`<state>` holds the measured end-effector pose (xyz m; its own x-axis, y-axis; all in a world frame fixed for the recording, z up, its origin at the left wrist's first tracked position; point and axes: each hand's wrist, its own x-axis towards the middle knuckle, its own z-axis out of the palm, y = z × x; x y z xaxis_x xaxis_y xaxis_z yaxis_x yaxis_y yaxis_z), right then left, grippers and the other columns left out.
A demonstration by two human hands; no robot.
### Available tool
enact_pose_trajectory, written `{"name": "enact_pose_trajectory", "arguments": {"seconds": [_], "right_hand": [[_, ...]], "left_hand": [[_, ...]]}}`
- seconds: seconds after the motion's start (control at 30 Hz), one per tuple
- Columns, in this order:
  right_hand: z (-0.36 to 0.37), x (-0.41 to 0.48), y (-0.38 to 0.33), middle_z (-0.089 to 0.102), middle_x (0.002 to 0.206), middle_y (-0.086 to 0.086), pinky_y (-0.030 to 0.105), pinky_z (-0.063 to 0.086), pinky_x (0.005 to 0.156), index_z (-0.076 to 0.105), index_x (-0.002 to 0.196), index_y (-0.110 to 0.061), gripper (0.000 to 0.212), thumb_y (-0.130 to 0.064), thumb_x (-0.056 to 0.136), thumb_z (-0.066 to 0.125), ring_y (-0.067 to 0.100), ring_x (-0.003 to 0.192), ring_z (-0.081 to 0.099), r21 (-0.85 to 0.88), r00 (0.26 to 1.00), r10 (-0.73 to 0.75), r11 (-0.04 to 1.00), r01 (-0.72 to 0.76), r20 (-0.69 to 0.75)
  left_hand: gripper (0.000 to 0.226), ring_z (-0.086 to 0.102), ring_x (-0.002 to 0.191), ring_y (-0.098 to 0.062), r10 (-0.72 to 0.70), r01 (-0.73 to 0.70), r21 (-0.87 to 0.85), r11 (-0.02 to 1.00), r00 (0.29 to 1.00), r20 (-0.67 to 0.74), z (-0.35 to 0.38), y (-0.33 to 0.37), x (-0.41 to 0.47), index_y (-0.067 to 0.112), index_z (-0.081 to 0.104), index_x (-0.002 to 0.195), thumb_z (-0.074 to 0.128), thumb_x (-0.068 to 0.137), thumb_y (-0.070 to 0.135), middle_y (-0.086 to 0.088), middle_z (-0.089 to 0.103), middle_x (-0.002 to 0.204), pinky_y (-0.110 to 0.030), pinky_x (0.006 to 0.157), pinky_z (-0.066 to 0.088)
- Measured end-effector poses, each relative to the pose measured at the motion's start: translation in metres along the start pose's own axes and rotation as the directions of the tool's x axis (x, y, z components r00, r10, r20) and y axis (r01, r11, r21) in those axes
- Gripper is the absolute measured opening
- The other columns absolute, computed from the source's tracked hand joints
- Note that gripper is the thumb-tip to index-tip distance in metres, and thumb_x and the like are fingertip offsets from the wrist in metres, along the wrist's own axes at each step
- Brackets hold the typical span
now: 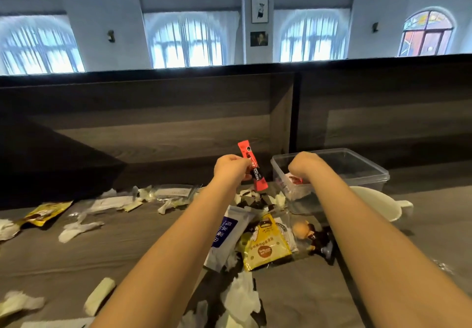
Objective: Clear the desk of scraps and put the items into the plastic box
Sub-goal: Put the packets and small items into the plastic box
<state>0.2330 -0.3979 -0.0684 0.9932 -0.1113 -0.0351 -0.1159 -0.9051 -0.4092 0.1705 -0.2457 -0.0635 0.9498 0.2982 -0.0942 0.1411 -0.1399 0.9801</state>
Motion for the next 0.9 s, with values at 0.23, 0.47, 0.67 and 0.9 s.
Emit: {"name": "enact_pose_trajectory", "arguments": {"seconds": [0.23,0.47,0.67,0.9], "right_hand": [[-0.027,-0.026,-0.009,0.065,0.085,0.002,0.027,0.044,0.068,0.065,0.097,-0.014,0.019,-0.026,0.096,0.05,0.019,0.084,0.06,0.57,0.946,-0.321,0.77,0.286,-0.041],[-0.043,-0.039,0.011,0.069,0.093,0.009,0.025,0.053,0.067,0.069,0.1,-0.008,0.014,-0.013,0.088,0.064,0.017,0.082,0.066,0.556,0.931,-0.355,0.758,0.34,-0.086],[-0.045,-0.004,0.046,0.068,0.103,0.014,0.034,0.052,0.077,0.068,0.096,-0.008,0.016,-0.016,0.083,0.064,0.031,0.094,0.063,0.115,0.982,-0.06,0.99,0.081,-0.177],[-0.027,0.011,0.042,0.063,0.11,0.017,0.033,0.044,0.073,0.062,0.111,0.0,0.025,-0.009,0.089,0.055,0.031,0.094,0.059,-0.224,0.996,-0.089,0.97,0.091,0.018]], "left_hand": [[0.022,0.059,0.111,-0.025,0.063,-0.069,-0.052,0.996,0.992,-0.106,0.009,0.024,-0.006,0.009,0.069,0.104,0.065,0.085,0.018,-0.011,0.067,0.111,-0.04,0.096,0.047],[0.016,0.058,0.089,-0.021,0.18,-0.181,-0.017,0.983,0.981,-0.067,0.039,0.036,-0.01,0.011,0.071,0.096,0.064,0.084,0.018,-0.007,0.065,0.089,-0.032,0.072,0.048],[0.046,0.053,0.118,-0.021,0.189,-0.257,0.318,0.912,0.955,0.23,0.051,0.01,-0.01,0.012,0.049,0.134,0.058,0.09,0.023,-0.006,0.055,0.131,-0.028,0.089,0.044],[0.055,0.048,0.124,-0.022,0.194,-0.316,0.41,0.855,0.93,0.311,0.057,-0.008,-0.002,0.014,0.041,0.14,0.058,0.09,0.028,-0.005,0.047,0.14,-0.03,0.094,0.042]]}}
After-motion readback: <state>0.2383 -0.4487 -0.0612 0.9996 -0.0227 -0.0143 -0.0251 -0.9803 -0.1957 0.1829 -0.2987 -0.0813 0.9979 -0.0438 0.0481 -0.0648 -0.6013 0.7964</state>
